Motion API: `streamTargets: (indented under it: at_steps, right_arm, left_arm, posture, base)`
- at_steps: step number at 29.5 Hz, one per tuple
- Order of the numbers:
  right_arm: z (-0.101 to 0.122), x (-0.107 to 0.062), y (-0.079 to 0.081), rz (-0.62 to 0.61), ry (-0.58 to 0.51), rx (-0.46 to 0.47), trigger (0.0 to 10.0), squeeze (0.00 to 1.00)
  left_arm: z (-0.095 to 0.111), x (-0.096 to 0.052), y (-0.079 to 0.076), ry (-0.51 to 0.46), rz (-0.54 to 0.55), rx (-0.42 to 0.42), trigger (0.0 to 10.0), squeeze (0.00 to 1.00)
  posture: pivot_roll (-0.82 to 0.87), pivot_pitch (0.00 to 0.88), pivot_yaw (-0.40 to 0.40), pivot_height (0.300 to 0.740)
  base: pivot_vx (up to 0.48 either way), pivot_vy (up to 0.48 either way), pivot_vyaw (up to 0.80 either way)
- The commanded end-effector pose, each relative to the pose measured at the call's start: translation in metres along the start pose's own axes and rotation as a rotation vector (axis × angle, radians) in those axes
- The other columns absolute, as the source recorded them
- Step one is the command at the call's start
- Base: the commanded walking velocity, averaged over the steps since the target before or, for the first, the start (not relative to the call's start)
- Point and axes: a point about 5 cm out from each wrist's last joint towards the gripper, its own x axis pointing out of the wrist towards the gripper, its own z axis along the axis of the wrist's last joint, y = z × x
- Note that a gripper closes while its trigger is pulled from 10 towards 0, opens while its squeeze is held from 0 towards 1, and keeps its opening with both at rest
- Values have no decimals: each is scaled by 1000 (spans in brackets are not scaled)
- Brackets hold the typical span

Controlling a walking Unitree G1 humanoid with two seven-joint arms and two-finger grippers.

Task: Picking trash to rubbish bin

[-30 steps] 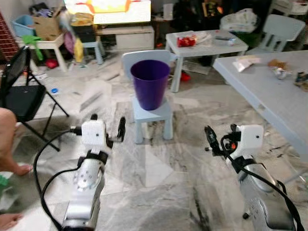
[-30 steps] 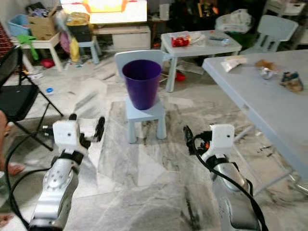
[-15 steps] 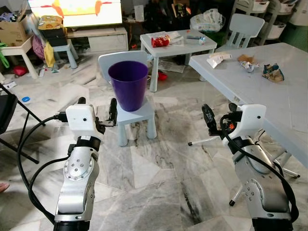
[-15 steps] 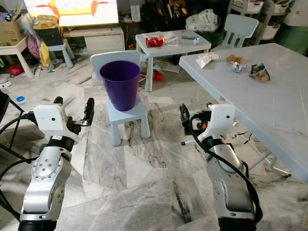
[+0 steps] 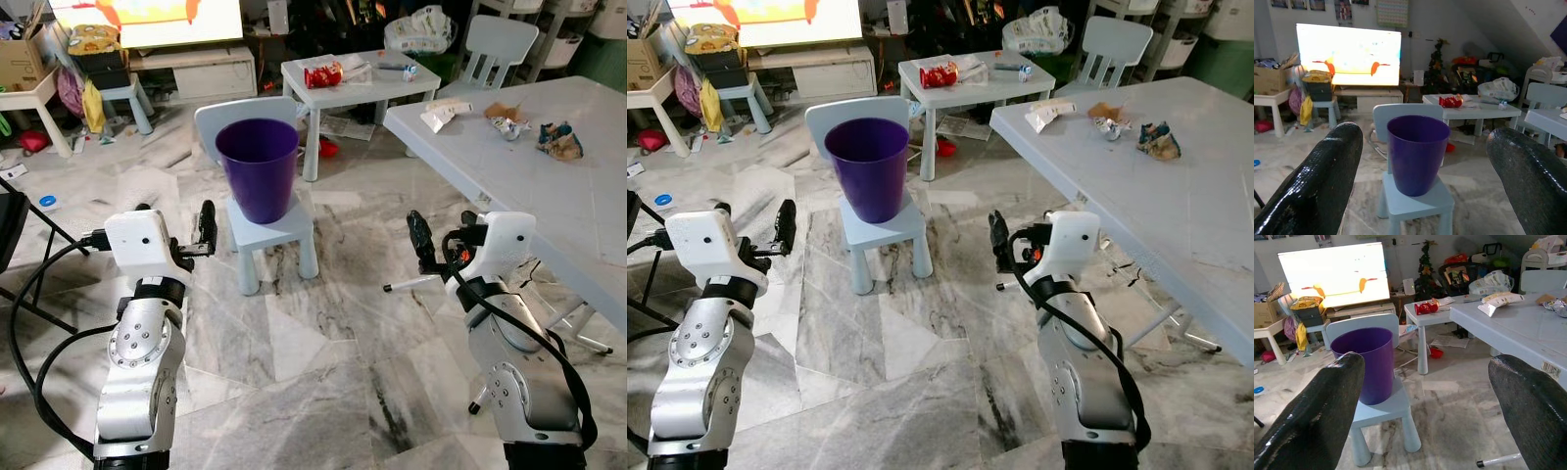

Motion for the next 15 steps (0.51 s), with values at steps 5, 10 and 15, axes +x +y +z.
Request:
streamTargets:
  at_steps: [5, 10, 15]
  right_arm:
    - [9, 4, 0, -6, -30, -16, 10000, 0]
    - [10, 3, -2, -19, -36, -17, 10000, 0]
    - [10, 1, -2, -25, -36, -16, 10000, 0]
  left_arm:
    - [7, 3, -3, -7, -25, -11, 10000, 0]
    - [6, 3, -3, 2, -30, -10, 10000, 0]
    - [6, 3, -3, 10, -37, -13, 10000, 0]
  posture:
    - [79, 49, 1, 740]
    - [74, 55, 10, 740]
    - [71, 59, 14, 740]
  base:
    - [275, 0, -800]
    - [310, 0, -800]
    - [331, 0, -800]
